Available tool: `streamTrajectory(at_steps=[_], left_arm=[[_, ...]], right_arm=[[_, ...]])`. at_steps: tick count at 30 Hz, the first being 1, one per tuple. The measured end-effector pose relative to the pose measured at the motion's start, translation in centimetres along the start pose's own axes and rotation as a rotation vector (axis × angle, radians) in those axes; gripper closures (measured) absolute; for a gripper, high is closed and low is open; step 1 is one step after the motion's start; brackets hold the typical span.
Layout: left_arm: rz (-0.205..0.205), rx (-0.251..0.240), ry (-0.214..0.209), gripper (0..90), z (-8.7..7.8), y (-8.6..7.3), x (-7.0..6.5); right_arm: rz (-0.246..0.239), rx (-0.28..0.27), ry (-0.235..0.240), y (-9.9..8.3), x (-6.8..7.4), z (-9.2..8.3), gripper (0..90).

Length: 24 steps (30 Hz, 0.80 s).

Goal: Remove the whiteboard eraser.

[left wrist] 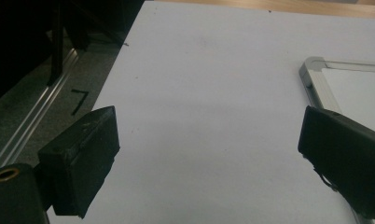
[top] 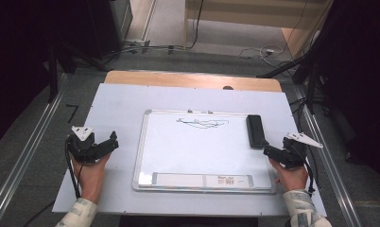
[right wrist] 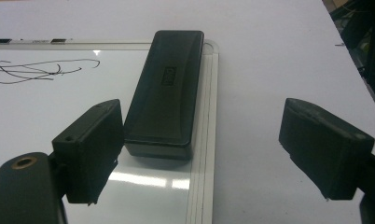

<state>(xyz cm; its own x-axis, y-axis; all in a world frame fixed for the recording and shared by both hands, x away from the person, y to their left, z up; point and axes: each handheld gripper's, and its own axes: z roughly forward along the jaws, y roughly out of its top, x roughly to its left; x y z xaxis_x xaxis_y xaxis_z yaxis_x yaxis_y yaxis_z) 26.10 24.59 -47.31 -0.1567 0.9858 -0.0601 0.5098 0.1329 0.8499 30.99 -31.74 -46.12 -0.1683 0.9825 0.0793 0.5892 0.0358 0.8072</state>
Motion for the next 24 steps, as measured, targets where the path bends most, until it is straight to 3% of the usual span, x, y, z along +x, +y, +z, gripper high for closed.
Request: streamTrajectory(at_steps=[5, 11, 24], left_arm=[[0.035, 0.004, 0.009, 5.8, 0.1, -0.1, -0.5], [0.03, 0.009, 0.009, 5.8, 0.2, -0.1, -0.4], [0.025, 0.009, 0.003, 5.8, 0.2, -0.1, -0.2]], right_arm=[[-0.02, 0.008, -0.003, 0.5, 0.5, 0.9, 13.1], [-0.032, 0.032, -0.026, 1.4, 1.3, 2.2, 15.3], [0.013, 0.033, -0.013, 4.0, 2.3, 5.7, 19.0]])
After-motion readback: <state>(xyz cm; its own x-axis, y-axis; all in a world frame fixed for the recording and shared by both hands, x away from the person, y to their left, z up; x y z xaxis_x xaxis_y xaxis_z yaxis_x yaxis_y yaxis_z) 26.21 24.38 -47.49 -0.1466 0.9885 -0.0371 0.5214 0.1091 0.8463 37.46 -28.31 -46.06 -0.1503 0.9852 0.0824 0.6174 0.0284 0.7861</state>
